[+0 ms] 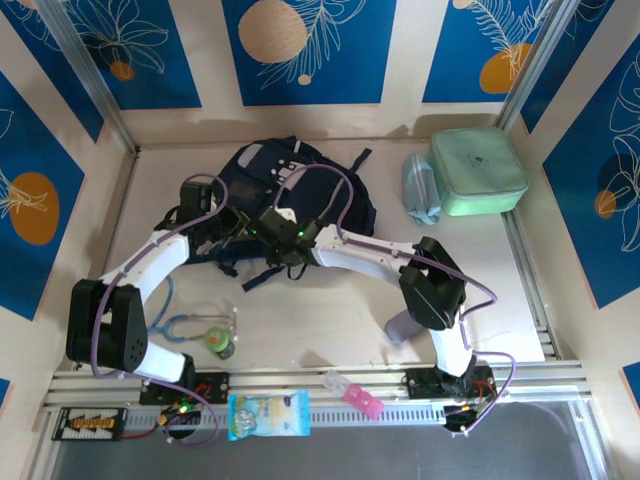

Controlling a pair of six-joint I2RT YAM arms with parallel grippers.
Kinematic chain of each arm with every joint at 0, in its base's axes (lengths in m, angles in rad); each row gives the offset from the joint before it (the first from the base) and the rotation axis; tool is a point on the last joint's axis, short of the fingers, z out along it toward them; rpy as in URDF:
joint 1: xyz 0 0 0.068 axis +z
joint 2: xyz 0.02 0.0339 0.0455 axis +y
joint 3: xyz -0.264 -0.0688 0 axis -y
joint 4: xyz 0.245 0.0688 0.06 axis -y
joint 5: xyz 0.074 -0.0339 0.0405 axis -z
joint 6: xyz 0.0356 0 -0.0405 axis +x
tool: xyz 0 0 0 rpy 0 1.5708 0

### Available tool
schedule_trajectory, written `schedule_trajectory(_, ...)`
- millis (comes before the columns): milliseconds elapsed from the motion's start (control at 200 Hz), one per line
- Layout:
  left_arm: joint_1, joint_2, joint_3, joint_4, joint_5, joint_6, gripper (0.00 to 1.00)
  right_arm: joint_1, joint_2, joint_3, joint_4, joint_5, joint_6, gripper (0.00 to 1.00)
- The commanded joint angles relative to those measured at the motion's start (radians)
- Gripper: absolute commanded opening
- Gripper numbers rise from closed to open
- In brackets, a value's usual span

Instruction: Pack books, pencil case, and school supplies into a backpack

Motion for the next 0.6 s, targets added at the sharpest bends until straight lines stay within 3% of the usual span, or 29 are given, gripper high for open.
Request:
schedule_trajectory(0, -0.016, -0.054, 0.034, 0.055, 0.076, -0.016, 0.0, -0.026, 0.034, 0.044, 0.063, 0.04, -0.032, 0.26)
schedule_trajectory(380, -0.016, -0.04, 0.037, 0.058, 0.085, -0.01, 0.0, -0.025, 0.116, 0.149, 0.009, 0.157, -0.042, 0.29)
schedule_trajectory(595, -0.015, -0.039, 0.033, 0.049, 0.076, -0.005, 0.0, -0.026, 0.124, 0.173, -0.039, 0.199, -0.014, 0.12)
